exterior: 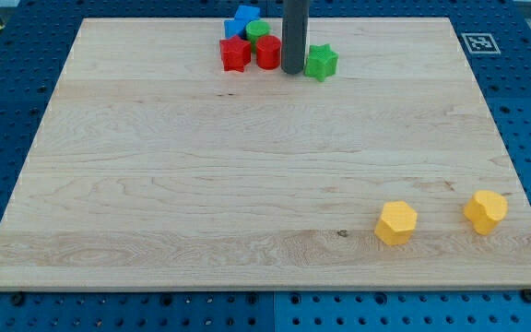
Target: Push the green star into the group of blocks
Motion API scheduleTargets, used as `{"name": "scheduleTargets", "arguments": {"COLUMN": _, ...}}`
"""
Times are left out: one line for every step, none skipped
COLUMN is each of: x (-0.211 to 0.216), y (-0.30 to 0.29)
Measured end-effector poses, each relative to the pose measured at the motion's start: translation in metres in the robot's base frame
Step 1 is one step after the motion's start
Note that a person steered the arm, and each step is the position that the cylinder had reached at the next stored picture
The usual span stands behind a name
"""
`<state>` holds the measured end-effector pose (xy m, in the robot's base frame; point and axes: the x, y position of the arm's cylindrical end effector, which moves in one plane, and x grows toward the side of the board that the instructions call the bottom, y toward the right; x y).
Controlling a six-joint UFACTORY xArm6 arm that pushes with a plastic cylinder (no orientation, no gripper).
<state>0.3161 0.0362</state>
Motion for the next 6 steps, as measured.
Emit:
{"name": "scheduleTargets", "arguments": {"x": 0.041, "y": 0.008}}
{"name": "scheduleTargets", "arguments": {"x": 0.045, "y": 0.013}}
{"name": "scheduleTargets", "arguments": {"x": 0.032, "y": 0.015}}
{"name": "scheduleTargets", "arguments": {"x": 0.025, "y": 0.033}}
{"name": "scheduleTargets", "arguments": {"x": 0.023, "y": 0.06}}
{"name": "scheduleTargets", "arguments": {"x": 0.011, "y": 0.065}}
